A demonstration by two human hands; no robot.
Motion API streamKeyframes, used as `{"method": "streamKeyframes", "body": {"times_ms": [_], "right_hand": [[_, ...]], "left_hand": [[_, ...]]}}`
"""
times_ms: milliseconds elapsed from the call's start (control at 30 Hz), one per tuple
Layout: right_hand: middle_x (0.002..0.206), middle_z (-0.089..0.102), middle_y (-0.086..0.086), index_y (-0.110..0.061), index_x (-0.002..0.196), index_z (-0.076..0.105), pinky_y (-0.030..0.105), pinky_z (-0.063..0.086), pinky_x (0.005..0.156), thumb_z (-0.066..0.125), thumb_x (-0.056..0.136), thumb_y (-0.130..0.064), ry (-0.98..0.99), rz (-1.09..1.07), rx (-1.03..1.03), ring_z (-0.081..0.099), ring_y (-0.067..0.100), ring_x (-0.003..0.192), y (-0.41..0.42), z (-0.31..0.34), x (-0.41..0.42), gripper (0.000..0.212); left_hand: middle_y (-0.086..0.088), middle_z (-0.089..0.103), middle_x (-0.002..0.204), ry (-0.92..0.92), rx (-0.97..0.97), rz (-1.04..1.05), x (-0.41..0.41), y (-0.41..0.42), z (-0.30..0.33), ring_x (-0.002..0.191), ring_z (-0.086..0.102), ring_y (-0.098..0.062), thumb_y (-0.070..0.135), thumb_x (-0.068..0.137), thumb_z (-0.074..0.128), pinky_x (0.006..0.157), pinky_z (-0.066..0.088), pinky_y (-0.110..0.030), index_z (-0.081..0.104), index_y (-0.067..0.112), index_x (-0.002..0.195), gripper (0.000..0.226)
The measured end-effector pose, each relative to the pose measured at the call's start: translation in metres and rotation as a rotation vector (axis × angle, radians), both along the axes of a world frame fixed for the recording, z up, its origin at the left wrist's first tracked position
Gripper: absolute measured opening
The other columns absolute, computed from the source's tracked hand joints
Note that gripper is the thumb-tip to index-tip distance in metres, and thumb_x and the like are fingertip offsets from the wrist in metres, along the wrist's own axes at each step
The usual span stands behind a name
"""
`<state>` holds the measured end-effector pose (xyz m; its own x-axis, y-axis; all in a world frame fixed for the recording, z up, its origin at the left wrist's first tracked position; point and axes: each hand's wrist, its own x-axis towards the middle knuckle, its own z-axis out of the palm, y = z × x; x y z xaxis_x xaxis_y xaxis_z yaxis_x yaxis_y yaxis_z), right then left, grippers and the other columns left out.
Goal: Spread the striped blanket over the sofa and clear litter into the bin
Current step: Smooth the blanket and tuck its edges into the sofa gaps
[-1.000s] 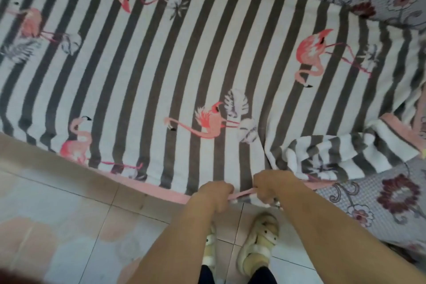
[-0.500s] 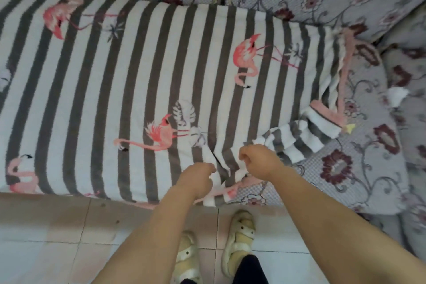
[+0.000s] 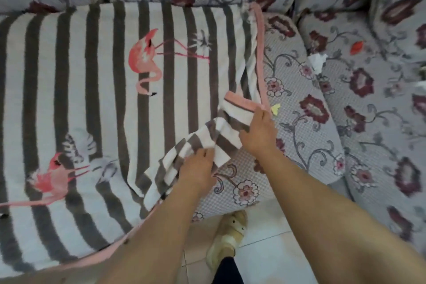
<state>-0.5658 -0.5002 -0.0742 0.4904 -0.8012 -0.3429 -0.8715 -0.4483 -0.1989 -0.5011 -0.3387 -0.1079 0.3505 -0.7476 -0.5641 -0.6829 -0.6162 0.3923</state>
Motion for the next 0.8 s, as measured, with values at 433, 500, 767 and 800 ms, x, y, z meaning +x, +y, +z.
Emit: {"method": "streamKeyframes", "body": {"times_ms": [433,500,767,800], "right_hand": [[0.108,0.064,0.012,-0.013,0.102,0.063,0.036,0.049,0.077,0.049,0.082,-0.005,0.106,0.111,0.217,0.061,0.034,0.100,-0.086,-0.018,-0.063,0.026],[0.111,0.056,0.011,-0.012,0.107,0.060,0.037,0.047,0.075,0.050,0.081,0.000,0.044,0.032,0.174,0.058,0.033,0.100,-0.107,-0.021,-0.075,0.030],[0.139,0.032,0.007,-0.029,0.135,0.041,0.045,0.053,0.085,0.055,0.079,0.004,-0.171,0.109,0.138,0.053,0.029,0.106,-0.153,-0.066,-0.054,0.066],[0.133,0.035,0.007,-0.028,0.127,0.046,0.045,0.052,0.086,0.058,0.081,-0.001,-0.190,0.140,0.124,0.053,0.028,0.103,-0.155,-0.072,-0.052,0.055]], "left_hand": [[0.001,0.056,0.091,0.443,0.272,-0.277,-0.056,-0.081,-0.011,0.082,0.054,-0.018,0.018,0.070,0.062,0.066,0.043,-0.027,0.055,0.018,0.082,0.014],[0.003,0.063,0.098,0.378,0.188,-0.123,-0.048,-0.094,-0.009,0.088,0.059,-0.017,0.017,0.071,0.059,0.074,0.050,-0.028,0.064,0.022,0.089,0.019],[-0.004,0.054,0.111,-0.152,-0.409,0.451,-0.017,-0.171,0.001,0.098,0.054,-0.021,0.019,0.088,0.051,0.076,0.045,-0.031,0.054,0.016,0.114,0.026],[-0.009,0.051,0.120,-0.162,-0.343,0.441,-0.013,-0.179,-0.001,0.109,0.051,-0.026,0.023,0.087,0.054,0.083,0.046,-0.036,0.051,0.013,0.121,0.035]]}}
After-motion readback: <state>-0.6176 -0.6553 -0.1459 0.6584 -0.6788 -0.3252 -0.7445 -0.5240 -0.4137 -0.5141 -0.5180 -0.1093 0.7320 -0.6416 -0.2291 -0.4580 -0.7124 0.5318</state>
